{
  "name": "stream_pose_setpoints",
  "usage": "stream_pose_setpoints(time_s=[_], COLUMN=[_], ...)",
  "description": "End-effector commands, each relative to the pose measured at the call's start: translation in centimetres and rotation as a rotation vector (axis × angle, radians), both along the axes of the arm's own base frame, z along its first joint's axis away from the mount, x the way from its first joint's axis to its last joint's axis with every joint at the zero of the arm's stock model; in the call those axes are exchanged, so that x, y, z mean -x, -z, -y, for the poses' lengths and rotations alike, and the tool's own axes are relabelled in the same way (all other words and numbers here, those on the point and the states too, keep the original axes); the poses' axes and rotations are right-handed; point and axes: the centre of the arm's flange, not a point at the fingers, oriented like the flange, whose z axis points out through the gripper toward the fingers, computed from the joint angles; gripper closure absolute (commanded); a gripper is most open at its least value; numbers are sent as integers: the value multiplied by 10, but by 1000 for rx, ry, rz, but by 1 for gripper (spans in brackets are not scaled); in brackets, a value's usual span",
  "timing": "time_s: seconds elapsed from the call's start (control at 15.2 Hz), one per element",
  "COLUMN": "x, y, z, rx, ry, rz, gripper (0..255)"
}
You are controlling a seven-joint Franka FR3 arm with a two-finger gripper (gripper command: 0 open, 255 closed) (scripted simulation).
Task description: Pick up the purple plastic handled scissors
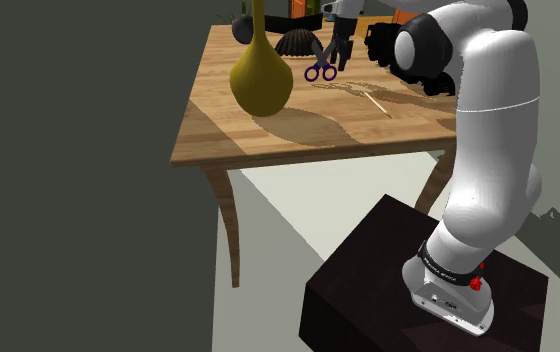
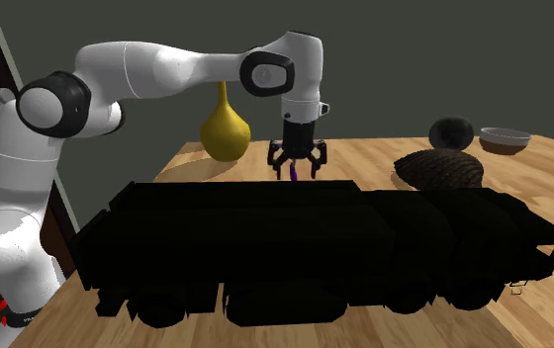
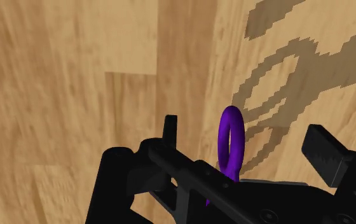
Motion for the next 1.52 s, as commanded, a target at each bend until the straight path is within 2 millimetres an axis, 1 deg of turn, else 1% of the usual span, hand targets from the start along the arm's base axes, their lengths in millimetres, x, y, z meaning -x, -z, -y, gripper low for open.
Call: stream_pose_setpoints(time_s=[0.0,0.07,0.66,1.45], x=[0,0,0,0], y=[5,5,5,-59], z=[-1,-1,-1,-1], rx=[0,0,0,0], ry=[0,0,0,0], rz=[0,0,0,0], gripper=[0,255,255,255])
